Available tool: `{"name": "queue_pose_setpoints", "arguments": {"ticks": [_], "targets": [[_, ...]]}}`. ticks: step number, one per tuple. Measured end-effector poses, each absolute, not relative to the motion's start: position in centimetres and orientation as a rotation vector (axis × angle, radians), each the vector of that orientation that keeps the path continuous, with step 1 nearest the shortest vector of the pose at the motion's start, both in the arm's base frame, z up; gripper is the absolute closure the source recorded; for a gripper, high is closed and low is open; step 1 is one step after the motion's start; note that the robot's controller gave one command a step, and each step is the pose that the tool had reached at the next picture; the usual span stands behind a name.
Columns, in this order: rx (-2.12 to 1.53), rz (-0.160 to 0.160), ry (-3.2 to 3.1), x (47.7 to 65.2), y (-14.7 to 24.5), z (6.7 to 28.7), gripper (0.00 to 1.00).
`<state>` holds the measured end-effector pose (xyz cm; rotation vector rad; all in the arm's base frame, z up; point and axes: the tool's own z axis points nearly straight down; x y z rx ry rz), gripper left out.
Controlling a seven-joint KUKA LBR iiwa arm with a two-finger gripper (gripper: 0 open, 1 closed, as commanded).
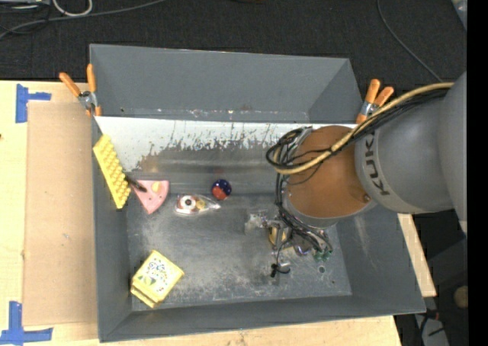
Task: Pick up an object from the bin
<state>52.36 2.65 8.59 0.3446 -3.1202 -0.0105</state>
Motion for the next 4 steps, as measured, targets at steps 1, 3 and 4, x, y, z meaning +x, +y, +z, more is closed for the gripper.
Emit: {"name": "queue_pose_setpoints", "arguments": {"ticks": [1,3,4], "targets": [[0.253,-0.012,-3.136,48.2,7.4,7.2,0.00],[0.404,-0.011,-3.116,50.5,12.4,7.0,0.00],[0.452,-0.014,-3.114,51.1,14.1,7.0,0.00]]}}
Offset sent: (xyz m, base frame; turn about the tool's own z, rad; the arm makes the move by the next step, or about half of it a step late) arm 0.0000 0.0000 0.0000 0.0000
